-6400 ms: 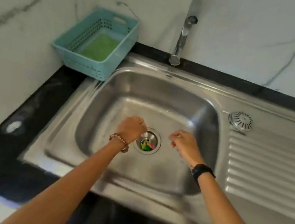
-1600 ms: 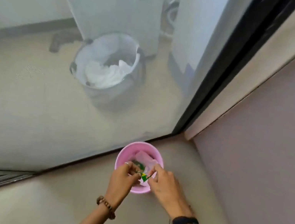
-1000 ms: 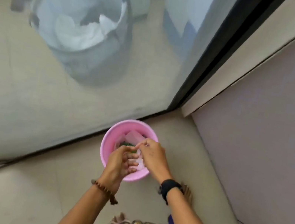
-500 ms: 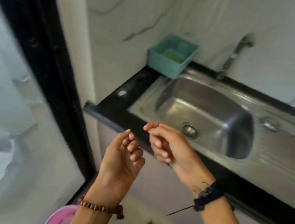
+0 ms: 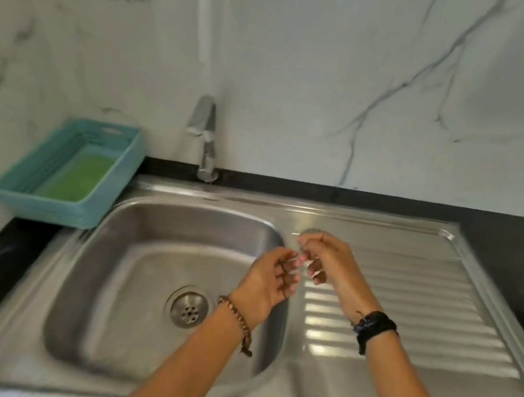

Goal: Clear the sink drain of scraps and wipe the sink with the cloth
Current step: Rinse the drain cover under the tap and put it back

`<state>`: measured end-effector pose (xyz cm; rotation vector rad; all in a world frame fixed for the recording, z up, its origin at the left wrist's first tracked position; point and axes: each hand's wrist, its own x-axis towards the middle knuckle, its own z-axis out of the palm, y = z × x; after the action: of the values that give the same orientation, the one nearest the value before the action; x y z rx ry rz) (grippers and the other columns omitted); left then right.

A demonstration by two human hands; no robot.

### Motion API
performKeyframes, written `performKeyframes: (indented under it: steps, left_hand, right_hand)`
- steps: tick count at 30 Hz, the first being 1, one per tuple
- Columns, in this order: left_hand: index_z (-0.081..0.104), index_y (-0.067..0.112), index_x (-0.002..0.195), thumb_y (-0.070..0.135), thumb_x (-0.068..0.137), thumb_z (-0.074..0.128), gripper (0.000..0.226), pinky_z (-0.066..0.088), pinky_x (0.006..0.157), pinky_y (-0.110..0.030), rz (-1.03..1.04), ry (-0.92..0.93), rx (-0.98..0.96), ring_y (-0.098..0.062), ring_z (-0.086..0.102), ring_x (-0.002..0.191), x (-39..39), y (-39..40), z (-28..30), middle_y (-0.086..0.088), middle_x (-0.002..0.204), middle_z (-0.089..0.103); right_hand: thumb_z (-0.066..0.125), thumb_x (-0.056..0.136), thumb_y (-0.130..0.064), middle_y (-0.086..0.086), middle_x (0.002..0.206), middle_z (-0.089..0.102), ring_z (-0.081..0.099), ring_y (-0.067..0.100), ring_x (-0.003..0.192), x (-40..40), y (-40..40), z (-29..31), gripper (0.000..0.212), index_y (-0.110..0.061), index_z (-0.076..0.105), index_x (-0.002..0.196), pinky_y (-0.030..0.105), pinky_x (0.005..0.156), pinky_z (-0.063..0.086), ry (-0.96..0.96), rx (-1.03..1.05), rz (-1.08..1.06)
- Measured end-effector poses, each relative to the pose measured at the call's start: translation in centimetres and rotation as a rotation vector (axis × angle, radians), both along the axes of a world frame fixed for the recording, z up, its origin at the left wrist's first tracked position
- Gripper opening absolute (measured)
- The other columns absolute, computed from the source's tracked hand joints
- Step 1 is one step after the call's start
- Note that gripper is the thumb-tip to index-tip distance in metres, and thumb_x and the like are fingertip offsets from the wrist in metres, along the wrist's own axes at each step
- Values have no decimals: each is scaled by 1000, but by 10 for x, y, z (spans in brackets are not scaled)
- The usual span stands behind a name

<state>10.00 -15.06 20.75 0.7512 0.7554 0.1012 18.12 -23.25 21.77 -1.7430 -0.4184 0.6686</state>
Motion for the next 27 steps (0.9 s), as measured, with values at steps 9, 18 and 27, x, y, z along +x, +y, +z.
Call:
performKeyframes:
  steps: [9, 18, 27]
  left_hand:
    - [51, 11, 84, 10, 91, 49, 7, 44, 59, -28, 24, 345, 210, -15, 44, 64, 124, 34, -78, -2, 71, 43]
    - [49, 13, 77, 7, 90, 51, 14, 43, 59, -23, 61, 219, 144, -12, 51, 66, 127, 55, -94, -4, 76, 56]
    - [45, 7, 115, -7, 86, 52, 32, 50, 68, -25, 249, 68, 19, -18, 59, 74, 26, 173, -92, -10, 84, 61]
  right_hand:
    - [53, 91, -14, 16, 120, 56, 57, 23, 100, 132, 14, -93, 20, -7, 52, 110, 24, 69, 49, -136, -330, -164]
    - [55, 91, -15, 18, 120, 51, 59, 27, 98, 114, 42, -105, 24, -6, 52, 113, 36, 80, 54, -60, -297, -159]
    - [55, 92, -15, 3, 105, 59, 57, 14, 94, 44, 184, -63, 19, -8, 61, 108, 22, 81, 47, -282, -67, -142]
